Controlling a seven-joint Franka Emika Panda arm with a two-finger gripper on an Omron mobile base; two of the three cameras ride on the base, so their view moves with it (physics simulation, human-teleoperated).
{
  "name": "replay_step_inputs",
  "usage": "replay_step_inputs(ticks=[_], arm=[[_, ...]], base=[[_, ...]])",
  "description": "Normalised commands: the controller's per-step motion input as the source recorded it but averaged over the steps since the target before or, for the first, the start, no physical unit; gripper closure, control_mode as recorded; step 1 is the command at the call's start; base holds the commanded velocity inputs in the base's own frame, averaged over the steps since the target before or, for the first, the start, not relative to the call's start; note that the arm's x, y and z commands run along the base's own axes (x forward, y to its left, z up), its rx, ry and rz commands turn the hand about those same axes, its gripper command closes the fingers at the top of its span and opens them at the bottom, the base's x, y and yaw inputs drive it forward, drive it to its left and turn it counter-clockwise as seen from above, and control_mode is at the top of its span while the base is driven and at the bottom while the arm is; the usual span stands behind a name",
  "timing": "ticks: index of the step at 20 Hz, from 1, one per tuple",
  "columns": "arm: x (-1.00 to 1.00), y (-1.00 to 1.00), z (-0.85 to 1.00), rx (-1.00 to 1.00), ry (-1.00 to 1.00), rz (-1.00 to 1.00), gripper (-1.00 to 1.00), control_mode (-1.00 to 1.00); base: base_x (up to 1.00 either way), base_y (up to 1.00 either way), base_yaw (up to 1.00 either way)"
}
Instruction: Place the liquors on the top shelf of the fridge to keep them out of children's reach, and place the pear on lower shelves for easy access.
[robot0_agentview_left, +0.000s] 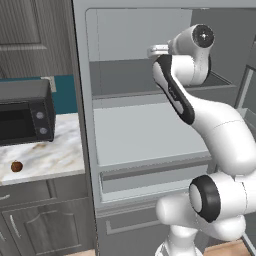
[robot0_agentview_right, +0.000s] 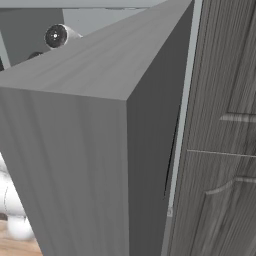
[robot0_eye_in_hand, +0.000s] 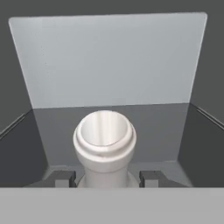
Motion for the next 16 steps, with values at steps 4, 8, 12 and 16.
replay_step_inputs(ticks=[4,8,12,16], arm=[[0.32,0.02,-0.21,0.00,0.01,0.00,1.00,-1.00],[0.36,0.00,-0.23,0.00,0.00,0.00,1.00,-1.00],[0.41,0.00,-0.23,0.00,0.00,0.00,1.00,-1.00],[0.41,0.00,-0.24,0.00,0.00,0.00,1.00,-1.00]], base=[[0.00,0.00,0.00],[0.00,0.00,0.00],[0.00,0.00,0.00],[0.00,0.00,0.00]])
